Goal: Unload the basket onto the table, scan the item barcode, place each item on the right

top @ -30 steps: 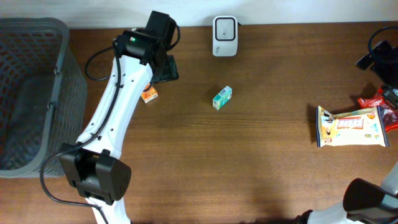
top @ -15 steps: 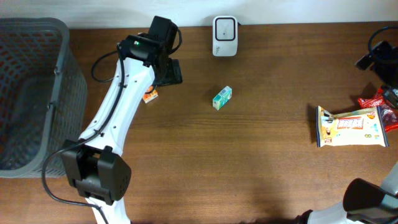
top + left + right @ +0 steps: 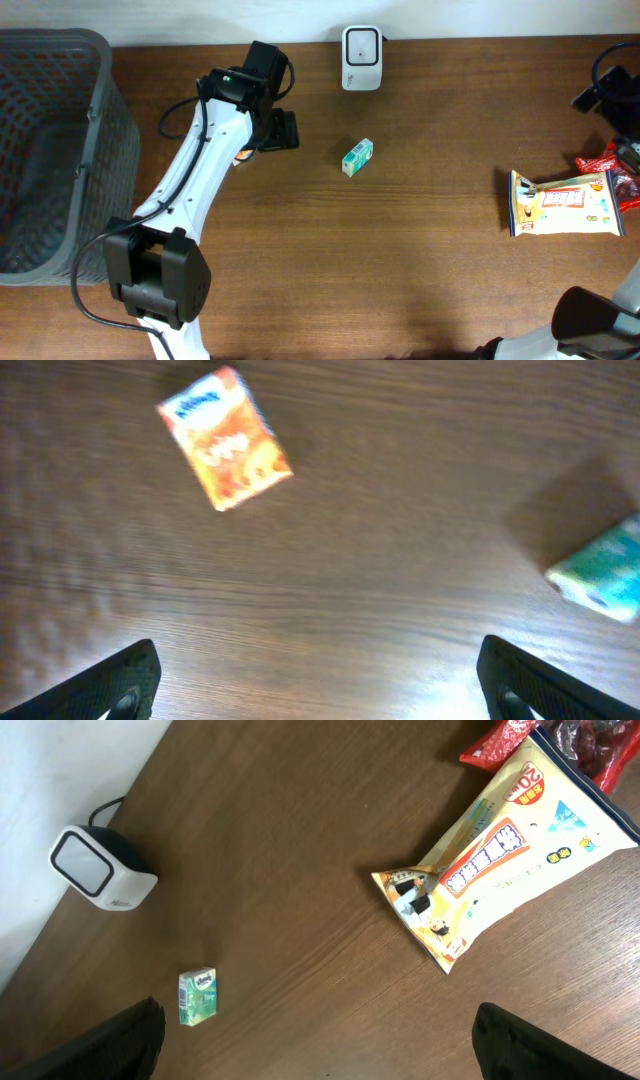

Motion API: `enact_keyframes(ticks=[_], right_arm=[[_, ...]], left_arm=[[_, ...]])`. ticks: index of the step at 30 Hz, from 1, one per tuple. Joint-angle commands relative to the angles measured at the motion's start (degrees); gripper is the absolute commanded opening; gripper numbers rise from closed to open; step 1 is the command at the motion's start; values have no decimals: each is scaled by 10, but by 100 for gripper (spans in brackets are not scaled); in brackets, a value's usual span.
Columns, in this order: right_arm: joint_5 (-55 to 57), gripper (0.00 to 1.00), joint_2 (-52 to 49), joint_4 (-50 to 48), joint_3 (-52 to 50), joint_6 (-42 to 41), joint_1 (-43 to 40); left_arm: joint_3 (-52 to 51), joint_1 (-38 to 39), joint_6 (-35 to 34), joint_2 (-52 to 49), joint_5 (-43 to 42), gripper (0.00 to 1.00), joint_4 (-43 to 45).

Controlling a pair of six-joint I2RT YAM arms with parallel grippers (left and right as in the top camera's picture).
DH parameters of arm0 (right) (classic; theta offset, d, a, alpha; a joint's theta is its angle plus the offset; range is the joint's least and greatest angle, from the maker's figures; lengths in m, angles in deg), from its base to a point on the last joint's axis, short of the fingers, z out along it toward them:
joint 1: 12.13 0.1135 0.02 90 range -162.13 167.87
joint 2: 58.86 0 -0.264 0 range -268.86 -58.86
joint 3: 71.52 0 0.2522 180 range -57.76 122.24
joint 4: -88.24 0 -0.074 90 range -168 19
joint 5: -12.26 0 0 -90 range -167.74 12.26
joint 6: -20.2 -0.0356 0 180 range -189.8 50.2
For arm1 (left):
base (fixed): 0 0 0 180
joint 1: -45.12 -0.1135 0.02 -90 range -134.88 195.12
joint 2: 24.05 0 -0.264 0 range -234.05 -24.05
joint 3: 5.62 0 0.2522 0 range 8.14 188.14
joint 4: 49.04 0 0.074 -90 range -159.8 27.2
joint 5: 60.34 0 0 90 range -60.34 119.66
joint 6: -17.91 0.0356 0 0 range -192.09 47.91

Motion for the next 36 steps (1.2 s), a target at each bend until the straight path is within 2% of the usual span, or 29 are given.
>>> enact_keyframes(ticks=[1, 4, 5, 6, 9, 11, 12, 16, 26, 36], right_arm=[[-5, 98, 3, 0, 0, -3, 2], [-5, 98, 3, 0, 0, -3, 2], [-5, 99, 3, 0, 0, -3, 2], [-5, 98, 3, 0, 0, -3, 2], [-5, 98, 3, 0, 0, -3, 2], [-5, 98, 3, 0, 0, -3, 2], [-5, 98, 3, 0, 0, -3, 2], [-5, 98, 3, 0, 0, -3, 2], [-5, 98, 3, 0, 0, -3, 2], [-5, 98, 3, 0, 0, -3, 2]], left_arm=[[-4, 1, 30, -4, -90, 100, 2], [-4, 1, 30, -4, -108, 92, 8], [-4, 1, 30, -4, -115, 84, 8], [-4, 1, 30, -4, -130, 64, 8], [-5, 10, 30, -4, -212, 35, 16], [-5, 27, 29, -4, -221, 24, 31], [-5, 38, 29, -4, -219, 23, 42], [-8, 82, 29, -4, -210, 0, 111], [-8, 178, 29, -36, -138, 0, 243], [-8, 195, 29, -139, -99, 0, 267]])
